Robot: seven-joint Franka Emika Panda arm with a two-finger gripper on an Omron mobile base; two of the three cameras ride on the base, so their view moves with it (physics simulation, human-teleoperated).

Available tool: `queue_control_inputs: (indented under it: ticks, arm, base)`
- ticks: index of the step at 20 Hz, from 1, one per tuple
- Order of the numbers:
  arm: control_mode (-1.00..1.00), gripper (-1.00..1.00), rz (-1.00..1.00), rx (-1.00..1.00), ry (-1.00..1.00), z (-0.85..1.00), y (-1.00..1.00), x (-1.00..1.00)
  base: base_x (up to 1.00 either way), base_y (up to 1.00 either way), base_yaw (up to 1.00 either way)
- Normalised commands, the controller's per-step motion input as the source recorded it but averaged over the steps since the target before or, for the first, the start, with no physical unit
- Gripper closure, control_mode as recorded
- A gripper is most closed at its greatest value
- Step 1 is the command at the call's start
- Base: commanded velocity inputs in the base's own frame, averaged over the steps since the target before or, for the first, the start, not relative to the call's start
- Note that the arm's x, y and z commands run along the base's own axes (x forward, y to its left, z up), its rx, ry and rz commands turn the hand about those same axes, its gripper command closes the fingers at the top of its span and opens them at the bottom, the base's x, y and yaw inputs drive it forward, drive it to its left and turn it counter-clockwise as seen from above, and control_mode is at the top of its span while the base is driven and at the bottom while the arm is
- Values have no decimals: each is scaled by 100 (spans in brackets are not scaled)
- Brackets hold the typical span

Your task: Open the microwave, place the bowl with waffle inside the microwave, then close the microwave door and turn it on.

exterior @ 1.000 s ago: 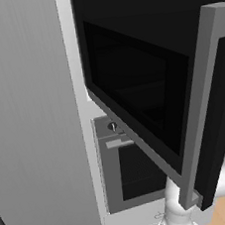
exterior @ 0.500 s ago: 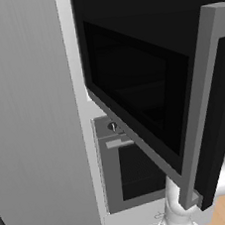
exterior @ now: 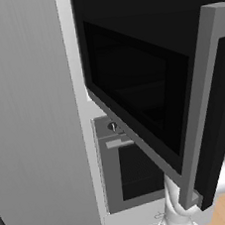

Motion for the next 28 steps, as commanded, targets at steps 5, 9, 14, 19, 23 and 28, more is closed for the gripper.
queue_control_inputs:
  ticks: [5,9,14,19,23,28]
  arm:
    - [-100,-100,0,1,0,-16,-50,29]
    - [-100,-100,0,3,0,-5,-45,37]
    - [-100,100,0,1,0,-10,-35,32]
    - [-100,100,0,0,0,-2,-4,4]
    - [-100,100,0,0,0,0,-5,-41]
    - [-100,100,0,0,0,0,-12,-79]
  base:
    - [0,0,0]
    - [0,0,0]
    - [0,0,0]
    - [0,0,0]
    - [0,0,0]
    - [0,0,0]
